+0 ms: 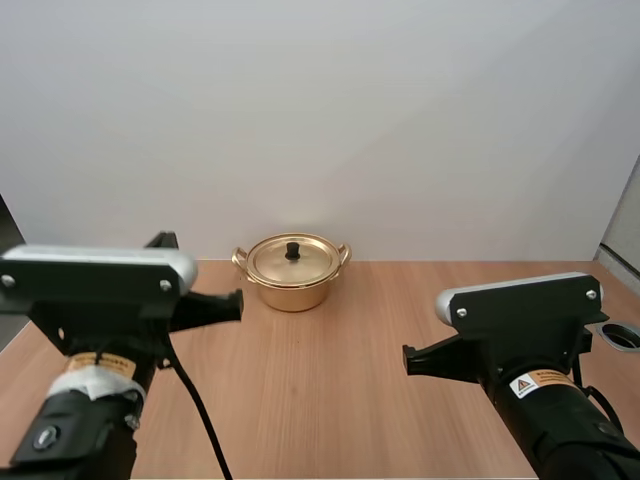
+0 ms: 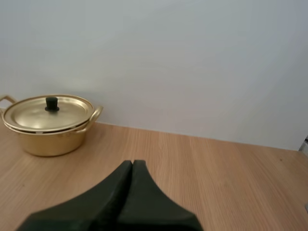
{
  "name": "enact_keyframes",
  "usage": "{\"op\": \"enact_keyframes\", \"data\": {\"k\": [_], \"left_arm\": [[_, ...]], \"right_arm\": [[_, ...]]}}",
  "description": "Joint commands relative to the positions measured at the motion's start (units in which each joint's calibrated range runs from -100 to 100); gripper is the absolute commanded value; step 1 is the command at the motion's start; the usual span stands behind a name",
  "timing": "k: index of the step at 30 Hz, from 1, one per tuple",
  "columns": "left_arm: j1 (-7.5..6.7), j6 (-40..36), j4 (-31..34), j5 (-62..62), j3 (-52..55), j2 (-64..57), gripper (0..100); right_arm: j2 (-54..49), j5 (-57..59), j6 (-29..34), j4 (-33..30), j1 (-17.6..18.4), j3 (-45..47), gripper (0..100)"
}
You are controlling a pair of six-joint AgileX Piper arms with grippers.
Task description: Open the pot, put the car inside, and close it
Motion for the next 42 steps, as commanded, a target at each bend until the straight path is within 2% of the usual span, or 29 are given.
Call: {"op": "enact_keyframes", "data": {"k": [1, 7, 9, 13, 15, 19, 42], "left_arm": [[0.06, 0.0, 0.0, 5.4, 5.0, -3.7, 0], [0.13, 0.0, 0.0, 5.1, 5.0, -3.7, 0], [0.13, 0.0, 0.0, 5.4, 5.0, -3.7, 0], [0.13, 0.0, 0.0, 19.1, 5.0, -3.7, 0], [0.13, 0.1, 0.0, 28.3, 5.0, -3.7, 0], [0.13, 0.2, 0.0, 28.2, 5.0, -3.7, 0], [0.13, 0.2, 0.0, 25.6, 5.0, -3.7, 0]], "right_arm": [[0.0, -0.4, -0.3, -0.1, 0.0, 1.4, 0], [0.0, -9.4, -0.3, 0.0, 0.0, 6.7, 0], [0.0, -6.2, -0.2, 0.1, 0.0, 6.7, 0], [-1.6, 4.6, -0.2, -0.3, 0.7, 6.7, 0], [-1.9, 4.5, 0.4, -0.4, 1.6, 6.7, 0], [-1.9, 5.6, 0.5, -1.8, 2.8, 6.7, 0], [-1.9, 5.7, 0.5, -1.6, 2.8, 6.7, 0]]}}
